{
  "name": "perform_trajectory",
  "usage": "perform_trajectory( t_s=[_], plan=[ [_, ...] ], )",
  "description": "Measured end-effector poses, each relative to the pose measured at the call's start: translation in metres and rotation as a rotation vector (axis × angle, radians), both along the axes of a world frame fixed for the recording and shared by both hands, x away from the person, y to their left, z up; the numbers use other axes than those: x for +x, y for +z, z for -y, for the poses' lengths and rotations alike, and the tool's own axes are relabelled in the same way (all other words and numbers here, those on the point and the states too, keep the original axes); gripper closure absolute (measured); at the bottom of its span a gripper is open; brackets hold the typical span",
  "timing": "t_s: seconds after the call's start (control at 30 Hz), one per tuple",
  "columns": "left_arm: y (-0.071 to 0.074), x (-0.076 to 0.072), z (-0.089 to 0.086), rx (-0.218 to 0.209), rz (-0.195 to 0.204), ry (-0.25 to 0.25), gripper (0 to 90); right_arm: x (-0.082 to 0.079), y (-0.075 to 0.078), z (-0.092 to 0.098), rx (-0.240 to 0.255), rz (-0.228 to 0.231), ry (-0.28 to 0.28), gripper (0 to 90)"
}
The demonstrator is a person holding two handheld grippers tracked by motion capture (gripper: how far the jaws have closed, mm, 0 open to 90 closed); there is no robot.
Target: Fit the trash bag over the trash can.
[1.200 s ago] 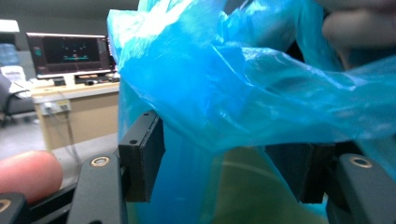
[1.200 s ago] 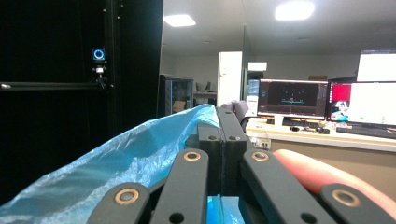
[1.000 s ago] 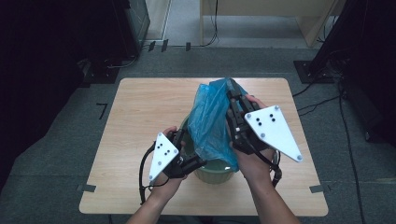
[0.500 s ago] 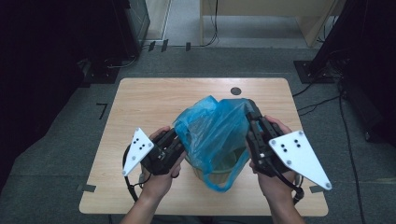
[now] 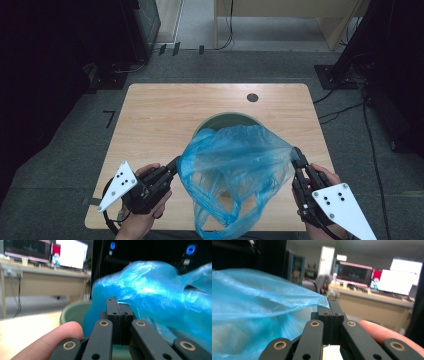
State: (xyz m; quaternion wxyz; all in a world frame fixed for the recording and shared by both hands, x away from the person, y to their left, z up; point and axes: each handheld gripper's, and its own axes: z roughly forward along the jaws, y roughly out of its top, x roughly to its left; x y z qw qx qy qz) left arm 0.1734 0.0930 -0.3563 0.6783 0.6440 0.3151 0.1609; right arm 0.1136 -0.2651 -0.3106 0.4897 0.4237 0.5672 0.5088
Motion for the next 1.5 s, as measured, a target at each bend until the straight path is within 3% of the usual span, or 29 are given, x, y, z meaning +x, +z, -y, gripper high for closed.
perform_trajectory(
  t_s=[0.07,0.27,0.4,0.6,0.83,0.97,1.17,1.27,1.33,1.5],
  plan=[
    [-0.017,0.002,-0.003,0.043,-0.023,0.022,89.9,0.000,-0.015,0.006,-0.011,-0.037,-0.022,90.0],
    [-0.051,0.023,-0.004,0.074,-0.114,0.091,89.8,0.014,-0.062,0.022,-0.035,-0.152,-0.065,90.0],
    [-0.058,0.034,0.001,0.089,-0.094,0.128,89.7,0.032,-0.079,0.025,-0.028,-0.182,-0.081,90.0],
    [-0.042,0.043,0.001,0.042,-0.031,0.159,86.7,0.054,-0.071,0.035,0.009,-0.157,-0.083,90.0],
    [-0.039,0.077,0.009,0.021,-0.078,0.205,81.8,0.091,-0.065,0.035,0.028,-0.218,-0.036,90.0],
    [-0.052,0.099,0.022,0.013,-0.150,0.200,84.9,0.118,-0.078,0.030,0.059,-0.290,-0.013,90.0],
    [-0.080,0.120,0.042,0.052,-0.277,0.178,89.7,0.154,-0.114,0.018,0.189,-0.454,0.077,90.0],
    [-0.093,0.124,0.047,0.072,-0.337,0.168,90.0,0.159,-0.128,0.013,0.221,-0.495,0.091,90.0],
    [-0.100,0.124,0.044,0.055,-0.376,0.156,89.9,0.160,-0.137,0.011,0.242,-0.523,0.096,90.0],
    [-0.108,0.119,0.036,0.040,-0.407,0.151,89.9,0.153,-0.145,0.014,0.243,-0.540,0.101,90.0]
  ],
)
